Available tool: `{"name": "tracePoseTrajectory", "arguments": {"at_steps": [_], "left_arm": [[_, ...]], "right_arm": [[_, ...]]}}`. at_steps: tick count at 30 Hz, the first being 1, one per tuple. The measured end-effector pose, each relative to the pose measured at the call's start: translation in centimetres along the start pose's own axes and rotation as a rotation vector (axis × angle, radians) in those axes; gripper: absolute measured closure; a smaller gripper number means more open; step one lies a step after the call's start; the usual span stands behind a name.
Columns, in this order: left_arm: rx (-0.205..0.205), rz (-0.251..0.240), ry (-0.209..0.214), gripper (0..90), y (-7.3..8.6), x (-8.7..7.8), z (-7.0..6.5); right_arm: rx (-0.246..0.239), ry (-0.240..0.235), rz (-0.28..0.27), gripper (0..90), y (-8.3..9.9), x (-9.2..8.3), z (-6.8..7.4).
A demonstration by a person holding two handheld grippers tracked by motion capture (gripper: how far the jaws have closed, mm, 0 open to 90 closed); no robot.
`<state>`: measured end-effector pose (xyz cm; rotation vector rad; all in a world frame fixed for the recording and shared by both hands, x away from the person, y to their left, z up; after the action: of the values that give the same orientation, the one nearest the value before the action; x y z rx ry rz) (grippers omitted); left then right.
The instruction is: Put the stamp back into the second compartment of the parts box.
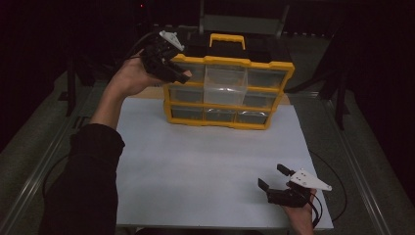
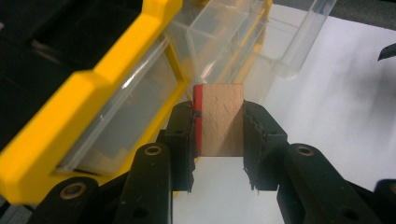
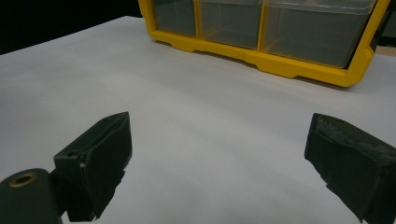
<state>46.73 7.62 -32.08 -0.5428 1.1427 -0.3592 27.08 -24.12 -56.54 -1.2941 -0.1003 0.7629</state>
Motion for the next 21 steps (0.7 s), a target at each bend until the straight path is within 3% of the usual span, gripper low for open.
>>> {"name": "tracePoseTrajectory", "arguments": {"at_steps": [10, 21], "left_arm": [[0.014, -0.010, 0.001, 66.5, -2.6, 0.2, 0.6], [0.035, -0.016, 0.017, 66.4, -5.4, 1.8, 0.3]], "right_arm": [[0.012, -0.003, -0.008, 7.2, -0.2, -0.1, -0.3], [0.017, -0.008, -0.015, 7.2, -0.3, -0.1, -0.3]]}}
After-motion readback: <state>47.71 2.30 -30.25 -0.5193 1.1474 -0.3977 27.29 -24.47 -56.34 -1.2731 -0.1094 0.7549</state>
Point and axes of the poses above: each handheld gripper's, and its own axes: x roughly forward along the jaws, y roughly out of its underside, z roughly to its left, the point moved 7 cm from there along x, roughly forward along the jaws, and after that the axes turned 14 degrees about x, right-handed, at the moved point
